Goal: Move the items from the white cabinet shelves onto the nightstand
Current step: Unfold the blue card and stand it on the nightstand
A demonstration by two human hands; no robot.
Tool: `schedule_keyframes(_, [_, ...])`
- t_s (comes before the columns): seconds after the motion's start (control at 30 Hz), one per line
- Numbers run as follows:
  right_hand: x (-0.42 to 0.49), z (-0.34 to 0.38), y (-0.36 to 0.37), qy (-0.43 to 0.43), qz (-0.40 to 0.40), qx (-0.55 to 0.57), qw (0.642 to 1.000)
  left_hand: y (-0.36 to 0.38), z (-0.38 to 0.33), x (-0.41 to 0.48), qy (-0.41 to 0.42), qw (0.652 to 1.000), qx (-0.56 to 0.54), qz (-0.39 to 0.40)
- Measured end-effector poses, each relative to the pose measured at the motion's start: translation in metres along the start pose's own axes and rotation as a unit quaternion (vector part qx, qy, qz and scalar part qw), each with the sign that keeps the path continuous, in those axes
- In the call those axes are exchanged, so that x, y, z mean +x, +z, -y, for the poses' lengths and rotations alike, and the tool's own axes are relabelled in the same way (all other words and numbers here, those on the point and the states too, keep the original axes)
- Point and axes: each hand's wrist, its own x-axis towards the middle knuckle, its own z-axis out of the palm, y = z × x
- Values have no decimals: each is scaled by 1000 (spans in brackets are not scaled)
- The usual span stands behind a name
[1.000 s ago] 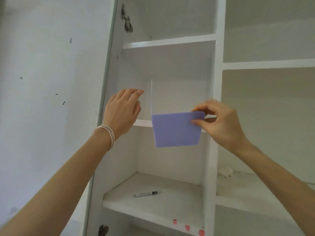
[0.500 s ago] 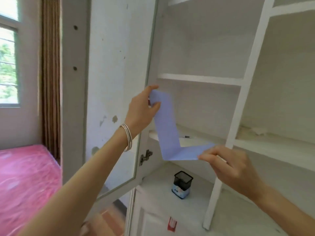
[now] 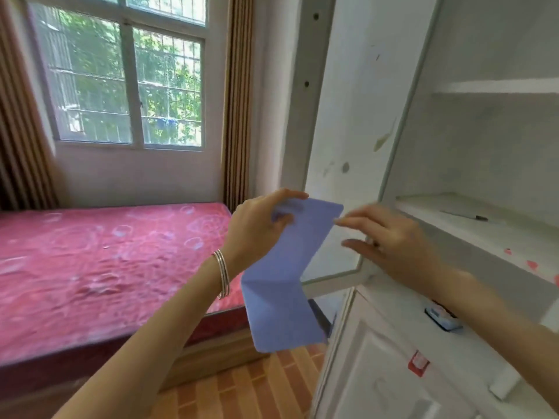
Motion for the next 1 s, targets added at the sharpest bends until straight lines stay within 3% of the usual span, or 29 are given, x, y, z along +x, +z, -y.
schedule_keyframes(0.1, [53, 22, 35, 62, -13, 39, 997, -46, 29, -35, -43, 999, -2, -7])
schedule_keyframes(0.23, [125, 82, 88, 110, 96, 212, 966, -124, 59, -86, -111, 991, -25, -63])
schedule_keyframes(0.4, [198, 184, 145, 83, 140, 329, 930, -235, 93, -151, -192, 974, -44, -113])
schedule_keyframes(0.5, [245, 250, 174, 60, 158, 356, 919, -303, 119, -194, -246, 959, 17, -140])
schedule_keyframes(0.73, [344, 374, 232, 52, 166, 374, 911, -443, 167, -329, -470, 872, 137, -29])
schedule_keyframes(0.9, [394, 458, 272, 31, 156, 395, 905, -499, 166, -409, -577, 813, 48, -64])
schedule_keyframes(1.0, [419, 510, 294, 4, 159, 416, 895, -525, 171, -441, -604, 790, 55, -88])
